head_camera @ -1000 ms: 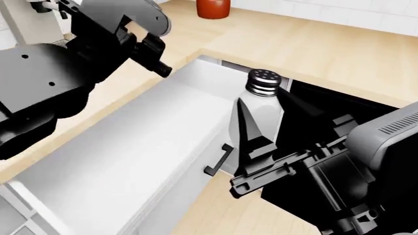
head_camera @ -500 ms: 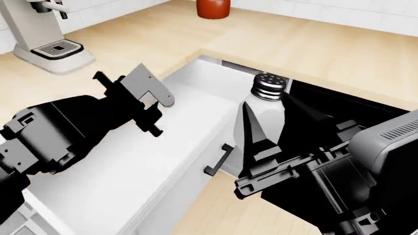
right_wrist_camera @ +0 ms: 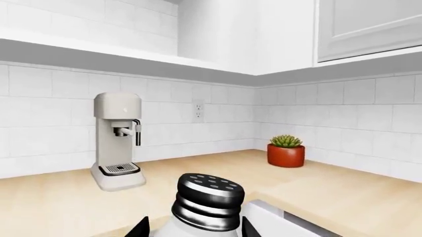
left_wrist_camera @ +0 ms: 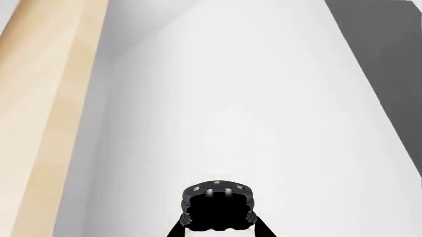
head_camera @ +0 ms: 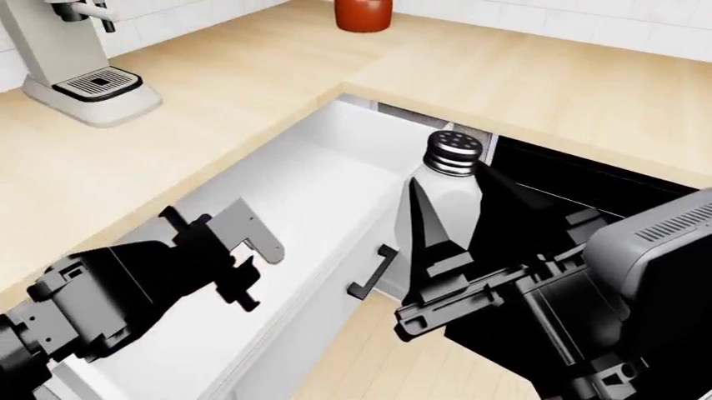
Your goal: Pick and place the shaker into the drawer. Then close the cabinet.
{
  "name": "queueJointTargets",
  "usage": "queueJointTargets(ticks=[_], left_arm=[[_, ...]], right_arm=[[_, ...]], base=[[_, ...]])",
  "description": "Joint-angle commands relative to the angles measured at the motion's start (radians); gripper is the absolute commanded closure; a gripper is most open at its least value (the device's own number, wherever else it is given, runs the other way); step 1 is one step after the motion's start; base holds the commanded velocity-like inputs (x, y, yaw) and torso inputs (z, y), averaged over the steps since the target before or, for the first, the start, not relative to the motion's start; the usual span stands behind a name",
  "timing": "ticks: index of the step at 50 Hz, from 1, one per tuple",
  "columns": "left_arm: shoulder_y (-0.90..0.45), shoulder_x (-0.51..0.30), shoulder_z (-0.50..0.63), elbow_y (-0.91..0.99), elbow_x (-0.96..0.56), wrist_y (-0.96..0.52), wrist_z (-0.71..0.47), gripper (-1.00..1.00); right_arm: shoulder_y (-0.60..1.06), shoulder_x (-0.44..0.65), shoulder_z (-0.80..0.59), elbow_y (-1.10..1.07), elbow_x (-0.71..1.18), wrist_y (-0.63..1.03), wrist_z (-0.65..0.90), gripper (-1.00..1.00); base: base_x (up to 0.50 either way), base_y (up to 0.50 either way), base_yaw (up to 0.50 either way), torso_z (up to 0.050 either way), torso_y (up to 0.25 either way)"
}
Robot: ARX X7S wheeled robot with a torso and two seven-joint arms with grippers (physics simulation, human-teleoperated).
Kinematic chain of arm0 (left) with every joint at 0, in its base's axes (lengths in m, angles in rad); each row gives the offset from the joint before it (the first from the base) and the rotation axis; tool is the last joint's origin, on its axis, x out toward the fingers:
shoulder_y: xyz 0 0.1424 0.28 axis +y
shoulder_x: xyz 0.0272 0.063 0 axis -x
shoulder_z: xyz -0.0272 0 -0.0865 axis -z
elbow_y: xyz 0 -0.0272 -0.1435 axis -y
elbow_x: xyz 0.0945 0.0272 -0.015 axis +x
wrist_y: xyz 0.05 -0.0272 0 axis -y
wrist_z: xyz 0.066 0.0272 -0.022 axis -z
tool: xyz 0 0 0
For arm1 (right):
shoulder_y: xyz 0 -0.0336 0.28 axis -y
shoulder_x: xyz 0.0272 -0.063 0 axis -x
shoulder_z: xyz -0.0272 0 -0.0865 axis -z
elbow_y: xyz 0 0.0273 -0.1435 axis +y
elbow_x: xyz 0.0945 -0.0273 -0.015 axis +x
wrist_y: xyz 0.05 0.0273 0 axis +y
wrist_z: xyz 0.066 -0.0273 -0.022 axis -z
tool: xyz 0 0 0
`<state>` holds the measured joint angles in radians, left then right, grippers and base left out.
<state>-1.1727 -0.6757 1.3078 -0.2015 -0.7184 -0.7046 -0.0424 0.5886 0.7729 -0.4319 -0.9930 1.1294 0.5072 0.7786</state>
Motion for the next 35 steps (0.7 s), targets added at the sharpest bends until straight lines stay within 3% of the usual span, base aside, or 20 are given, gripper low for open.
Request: queueJointTargets(ticks=[1, 25, 26, 35], left_arm=[[0.004, -0.003, 0.008, -0.017, 0.002, -0.007, -0.001, 1.00], [0.083, -0.015, 0.014, -0.045, 0.000, 0.012, -0.036, 1.00], [0.081, -0.013, 0.003, -0.052, -0.006, 0.014, -0.043, -1.00], [-0.013, -0.085, -0.066, 0.136, -0.006, 0.030, -0.104, -1.00]], right_arm=[[0.018, 0.000, 0.000, -0.003, -0.008, 0.009, 0.001, 1.00], [-0.011, 0.017, -0.012, -0.019, -0.035, -0.022, 0.007, 1.00], [-0.011, 0.018, -0.013, -0.018, -0.035, -0.023, 0.007, 1.00], [-0.002, 0.015, -0.023, -0.016, -0.036, -0.026, 0.007, 1.00]], base=[[0.00, 0.00, 0.00, 0.000, 0.000], [0.00, 0.00, 0.00, 0.000, 0.000], [0.00, 0.00, 0.00, 0.000, 0.000], [0.00, 0.00, 0.00, 0.000, 0.000]])
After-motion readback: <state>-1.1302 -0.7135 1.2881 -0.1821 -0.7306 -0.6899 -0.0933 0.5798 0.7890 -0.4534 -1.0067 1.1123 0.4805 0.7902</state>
